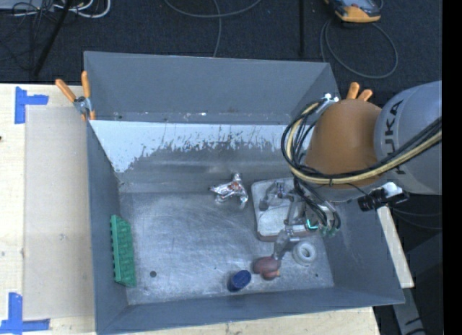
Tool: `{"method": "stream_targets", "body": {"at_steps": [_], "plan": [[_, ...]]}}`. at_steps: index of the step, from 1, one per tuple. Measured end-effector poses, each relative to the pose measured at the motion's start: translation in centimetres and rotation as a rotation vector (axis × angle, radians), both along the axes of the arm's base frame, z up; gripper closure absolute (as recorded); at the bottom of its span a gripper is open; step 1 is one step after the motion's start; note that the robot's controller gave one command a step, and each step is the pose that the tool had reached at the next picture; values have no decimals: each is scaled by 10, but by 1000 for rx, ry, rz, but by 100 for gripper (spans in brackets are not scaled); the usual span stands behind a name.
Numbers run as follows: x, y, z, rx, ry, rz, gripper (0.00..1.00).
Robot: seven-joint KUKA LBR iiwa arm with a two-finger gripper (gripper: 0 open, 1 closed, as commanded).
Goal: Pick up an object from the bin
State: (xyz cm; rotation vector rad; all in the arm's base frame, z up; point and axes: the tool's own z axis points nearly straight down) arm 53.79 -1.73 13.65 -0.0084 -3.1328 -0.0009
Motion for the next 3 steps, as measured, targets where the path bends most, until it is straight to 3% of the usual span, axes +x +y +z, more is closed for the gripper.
{"method": "stream_targets", "body": {"at_steps": [1, 2, 3], "plan": [[-60, -40, -63, -1, -17, -126, 0], [-30, 23, -64, -1, -12, 13, 0], [-35, -47, -65, 0, -13, 211, 0]]}}
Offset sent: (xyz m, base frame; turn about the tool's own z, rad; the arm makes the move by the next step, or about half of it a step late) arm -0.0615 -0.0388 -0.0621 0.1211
